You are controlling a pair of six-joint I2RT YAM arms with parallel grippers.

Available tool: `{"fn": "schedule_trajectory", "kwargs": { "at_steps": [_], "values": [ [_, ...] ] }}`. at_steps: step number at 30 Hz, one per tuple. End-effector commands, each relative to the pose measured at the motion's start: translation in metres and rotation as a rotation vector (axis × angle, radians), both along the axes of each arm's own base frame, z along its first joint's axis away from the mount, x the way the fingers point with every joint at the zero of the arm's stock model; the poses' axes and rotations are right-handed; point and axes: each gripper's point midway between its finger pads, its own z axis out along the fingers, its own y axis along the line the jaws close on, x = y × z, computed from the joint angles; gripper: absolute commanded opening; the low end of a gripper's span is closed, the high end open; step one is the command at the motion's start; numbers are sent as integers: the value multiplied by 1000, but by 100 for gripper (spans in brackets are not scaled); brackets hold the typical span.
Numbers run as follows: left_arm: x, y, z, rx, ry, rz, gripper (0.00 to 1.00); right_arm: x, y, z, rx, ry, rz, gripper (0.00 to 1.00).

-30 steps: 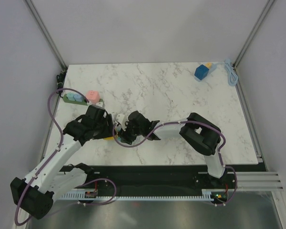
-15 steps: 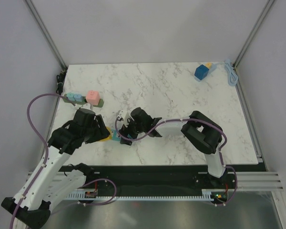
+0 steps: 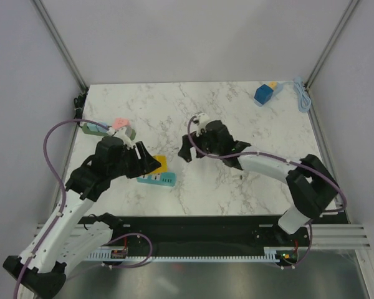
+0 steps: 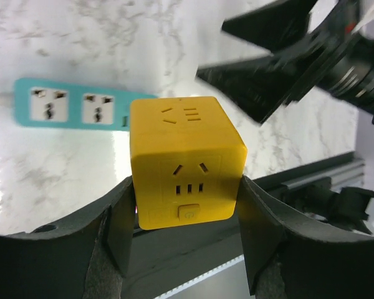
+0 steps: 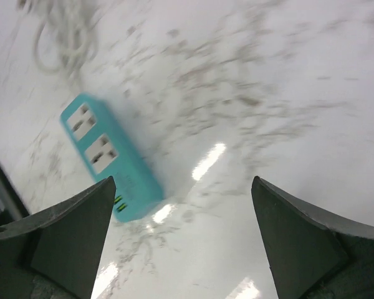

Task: Pull the plug off the socket

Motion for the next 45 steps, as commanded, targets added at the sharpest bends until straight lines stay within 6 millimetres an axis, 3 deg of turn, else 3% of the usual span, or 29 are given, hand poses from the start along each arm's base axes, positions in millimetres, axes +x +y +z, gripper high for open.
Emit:
{"fn": "schedule_trajectory", "kwargs": {
  "at_steps": [1, 2, 3, 4, 5, 6, 8, 9, 10, 11, 13, 15, 17, 18, 21, 24, 25, 29, 32, 33, 34, 40, 42, 44, 45],
  "values": [
    [21, -61, 28, -248, -107, -194, 2, 44, -80, 42, 43, -43, -374, 98],
    [18, -73, 28, -315, -75, -230, 2, 45, -104, 32, 10, -51, -439, 98],
    [18, -84, 26, -346, -67, -256, 2, 47, -119, 50, 23, -120, -488, 98],
    [29, -97, 21, -378, -83, -271, 2, 47, -143, 39, -31, -151, -574, 98],
    [31, -106, 18, -403, -65, -269, 2, 48, -156, 42, -37, -181, -623, 98],
    [28, -120, 17, -415, -65, -306, 2, 48, -165, 60, 4, -230, -660, 98],
    [41, -144, 8, -411, -61, -325, 2, 44, -183, 55, 12, -252, -718, 98],
    [37, -159, 2, -402, -47, -357, 2, 44, -186, 75, 84, -305, -735, 98],
    [40, -170, 6, -404, -57, -370, 2, 40, -193, 65, 85, -306, -753, 98],
    [49, -180, -11, -375, -34, -360, 2, 40, -199, 68, 100, -314, -778, 98],
    [56, -196, -10, -394, -62, -358, 2, 37, -208, 73, 110, -333, -796, 98],
    [65, -209, -20, -405, -68, -351, 2, 36, -214, 80, 138, -359, -826, 98],
    [72, -218, -23, -431, -88, -334, 2, 35, -220, 75, 131, -364, -846, 98],
    [75, -223, -37, -426, -63, -331, 2, 36, -222, 74, 130, -364, -856, 98],
    [77, -244, -51, -467, -22, -391, 2, 38, -227, 69, 121, -362, -873, 98],
    [72, -260, -52, -522, -7, -468, 2, 40, -226, 63, 115, -352, -873, 98],
    [71, -264, -63, -523, 16, -475, 2, 41, -226, 63, 114, -352, -876, 98],
    [70, -266, -75, -518, 26, -488, 2, 43, -226, 61, 115, -345, -873, 98],
    [72, -262, -87, -483, 37, -464, 21, 43, -225, 58, 113, -342, -865, 98],
    [71, -261, -90, -475, 42, -462, 38, 43, -224, 58, 113, -340, -862, 98],
    [70, -261, -93, -471, 50, -464, 44, 44, -224, 56, 109, -337, -860, 98],
    [70, -256, -109, -411, 81, -454, 64, 47, -216, 48, 98, -311, -830, 98],
    [69, -252, -112, -384, 97, -441, 78, 47, -213, 46, 93, -302, -818, 98],
    [70, -248, -115, -350, 96, -432, 79, 47, -211, 46, 99, -297, -806, 98],
    [72, -245, -112, -339, 90, -422, 85, 48, -211, 45, 96, -297, -807, 98]
  ]
}}
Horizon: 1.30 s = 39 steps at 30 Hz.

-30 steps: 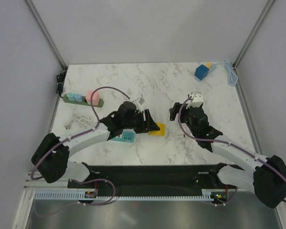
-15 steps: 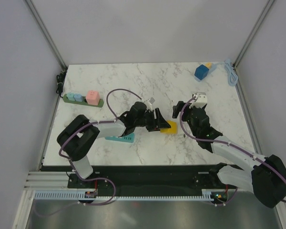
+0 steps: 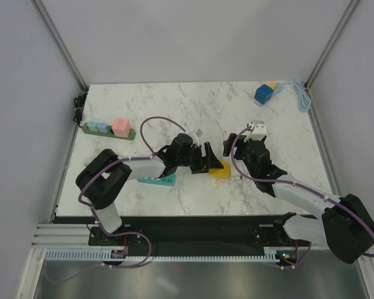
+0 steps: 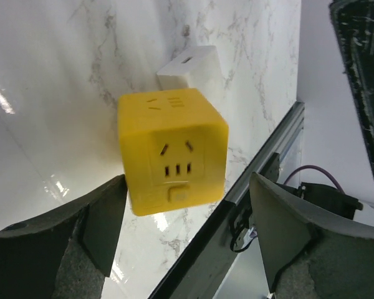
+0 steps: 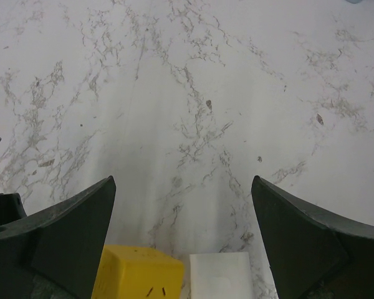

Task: Pull the plug off the socket

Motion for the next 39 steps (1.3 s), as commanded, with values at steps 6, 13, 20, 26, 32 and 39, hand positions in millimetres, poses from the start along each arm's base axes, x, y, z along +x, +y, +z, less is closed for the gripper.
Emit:
{"fn": "schedule_trajectory", "kwargs": {
  "at_steps": [6, 13, 20, 26, 32, 39],
  "values": [
    [21, 17, 35, 135, -132, 66, 93, 8, 8, 15, 43, -34, 17, 98],
    [14, 93, 37, 429, -91, 279, 91, 8, 9, 13, 44, -26, 25, 98],
    [-16, 168, 43, 529, 24, 571, 100, 9, 16, 8, 47, 5, 50, 98],
    [-33, 192, 42, 602, 194, 726, 100, 8, 21, 5, 51, 19, 72, 98],
    [-44, 214, 27, 709, 412, 850, 94, 8, 20, 5, 43, 17, 70, 98],
    [-24, 218, 18, 748, 484, 932, 96, 9, 20, 4, 41, 18, 68, 98]
  ]
}}
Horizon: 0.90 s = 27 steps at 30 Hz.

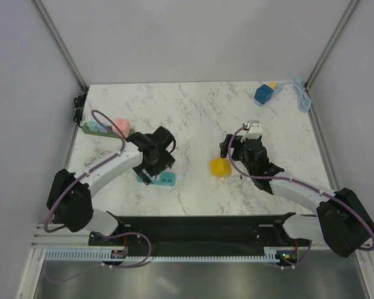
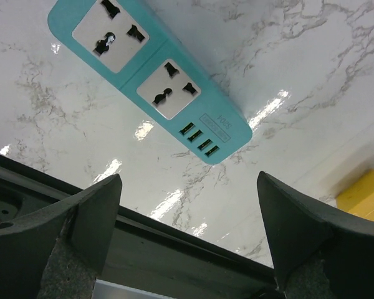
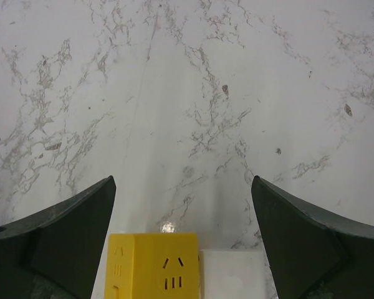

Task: Pull the plug off the socket

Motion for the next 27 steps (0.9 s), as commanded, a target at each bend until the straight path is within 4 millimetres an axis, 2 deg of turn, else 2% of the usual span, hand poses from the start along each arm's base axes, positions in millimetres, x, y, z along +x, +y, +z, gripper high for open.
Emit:
{"fn": "schedule_trajectory", "kwargs": {
  "at_steps": [1, 8, 14, 27],
  "values": [
    [14, 1, 0, 27, 19, 114, 96, 8, 6, 17, 30, -34, 7, 98],
    [24, 10, -29, 71, 109, 223, 95, 8, 7, 16, 33, -33, 12, 98],
    [32, 19, -44, 98, 127, 261, 92, 11, 9, 14, 22, -25, 14, 98],
    [24, 44, -71, 129, 170, 310, 60, 13, 14, 7, 18, 0, 32, 98]
  ]
}}
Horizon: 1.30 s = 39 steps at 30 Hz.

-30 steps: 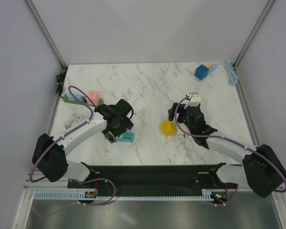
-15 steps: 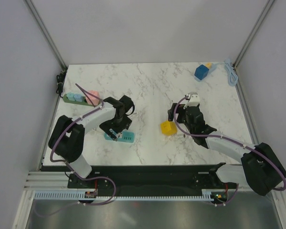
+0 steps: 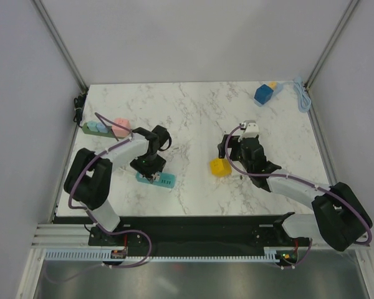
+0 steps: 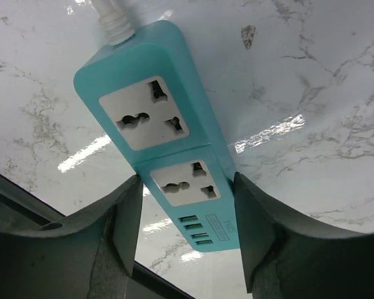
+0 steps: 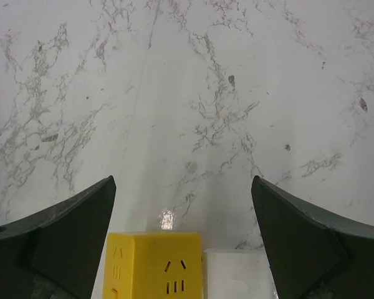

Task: Pull the plug off the socket

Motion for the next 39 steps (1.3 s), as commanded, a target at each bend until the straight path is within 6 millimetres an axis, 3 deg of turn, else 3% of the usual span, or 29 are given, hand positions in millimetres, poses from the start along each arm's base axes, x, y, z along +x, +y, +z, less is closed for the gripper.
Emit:
{"fn": "schedule_trajectory", "kwargs": {
  "at_steps": [1, 3, 4, 6, 12, 17, 25, 29, 31, 32, 34, 35, 37, 38, 39],
  "values": [
    [-1, 14, -10, 46, -7, 50, 54, 10, 9, 19, 34, -34, 18, 98],
    [-5, 17, -12, 42, 2, 58, 41, 10, 9, 20, 39, -40, 16, 98],
    [-7, 18, -13, 42, 4, 65, 21, 10, 8, 19, 36, -40, 14, 98],
    [-12, 24, -13, 44, 5, 82, 2, 11, 8, 18, 33, -35, 12, 98],
    [-38, 54, -10, 48, -15, 163, 2, 9, 12, 17, 43, -30, 27, 98],
    [-63, 91, -9, 76, -39, 279, 2, 9, 14, 18, 51, -27, 39, 98],
    [-69, 151, 11, 157, -104, 380, 2, 7, 16, 14, 59, -22, 49, 98],
    [-70, 166, 14, 181, -96, 398, 2, 8, 19, 10, 55, -3, 59, 98],
    [-71, 169, 16, 195, -92, 395, 10, 7, 20, 9, 57, -5, 64, 98],
    [-72, 170, 18, 196, -92, 397, 27, 7, 19, 6, 53, -2, 63, 98],
    [-71, 169, 21, 194, -96, 400, 49, 7, 21, 2, 47, 6, 72, 98],
    [-71, 169, 23, 191, -104, 401, 65, 7, 22, -2, 43, 13, 76, 98],
    [-69, 169, 30, 186, -117, 391, 78, 9, 27, -13, 37, 32, 99, 98],
    [-67, 170, 34, 189, -130, 378, 97, 7, 37, -18, 49, 46, 152, 98],
    [-67, 174, 38, 209, -137, 347, 100, 5, 44, -38, 35, 92, 181, 98]
  ]
}}
